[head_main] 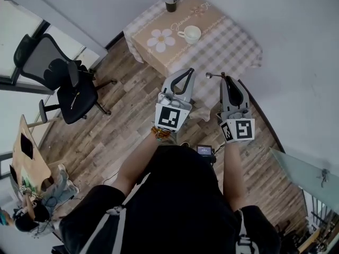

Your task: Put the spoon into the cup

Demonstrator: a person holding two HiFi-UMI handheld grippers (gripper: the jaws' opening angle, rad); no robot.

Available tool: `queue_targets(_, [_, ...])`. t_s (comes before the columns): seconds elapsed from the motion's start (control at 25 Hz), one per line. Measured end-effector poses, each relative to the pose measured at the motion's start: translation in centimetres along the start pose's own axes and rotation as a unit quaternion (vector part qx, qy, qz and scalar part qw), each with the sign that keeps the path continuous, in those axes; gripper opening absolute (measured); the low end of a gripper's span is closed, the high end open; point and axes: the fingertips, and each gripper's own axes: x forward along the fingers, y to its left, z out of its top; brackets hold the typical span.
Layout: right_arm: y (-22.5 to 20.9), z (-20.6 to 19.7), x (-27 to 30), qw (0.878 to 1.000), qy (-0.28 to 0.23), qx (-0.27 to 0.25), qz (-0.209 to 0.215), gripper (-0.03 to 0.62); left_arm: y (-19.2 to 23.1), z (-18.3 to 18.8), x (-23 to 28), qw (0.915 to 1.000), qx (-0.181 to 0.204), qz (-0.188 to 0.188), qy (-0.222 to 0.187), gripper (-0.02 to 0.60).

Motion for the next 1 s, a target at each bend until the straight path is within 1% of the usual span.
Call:
queue_targets(0.08, [-0.3,-0.2,1.7,1.000,0.005,0.002,-0.005,0.035,1.3,-0.3,1.0,1.0000,-0.005,-0.003,0.002,0.017])
queue_targets(0.2, [-0.8,-0.5,4.4,1.000,0.008,0.005,-0.010,0.035,3.3,-0.8,2.8,1.0000,0.000,-0.010,0.001,0.017])
queue_targets(0.32, [-1.1,-1.0,7.2,1.000,0.018,-0.002,-0.017,0.035,5.6,-1.3,4.4,0.9998,-0.011,-0.014,0.000,0.017])
queue_targets(0.48, [-1.8,-1.9,11.1,0.999,0.027,-0.022,-0.039,0.035,8.7,-1.9,6.5,0.9997,-0.015,-0.020,0.002,0.017])
queue_targets(0.64, [-2.5,-2.3,14.9,0.998,0.029,-0.028,-0.058,0.035,11.7,-2.3,8.5,0.9993,-0.024,-0.027,-0.003,0.017])
queue_targets(0.84, [-3.5,-1.9,17.8,0.996,0.016,-0.026,-0.080,0.035,13.5,-2.9,10.6,0.9987,-0.030,-0.040,-0.009,0.017])
queue_targets(0.92, [-4.0,-1.7,18.3,0.996,0.013,-0.029,-0.084,0.035,13.6,-3.1,11.3,0.9984,-0.036,-0.043,-0.010,0.017])
queue_targets(1.0, [-4.6,-1.6,18.9,0.996,0.011,-0.032,-0.084,0.035,13.6,-3.3,12.0,0.9982,-0.033,-0.048,-0.009,0.017])
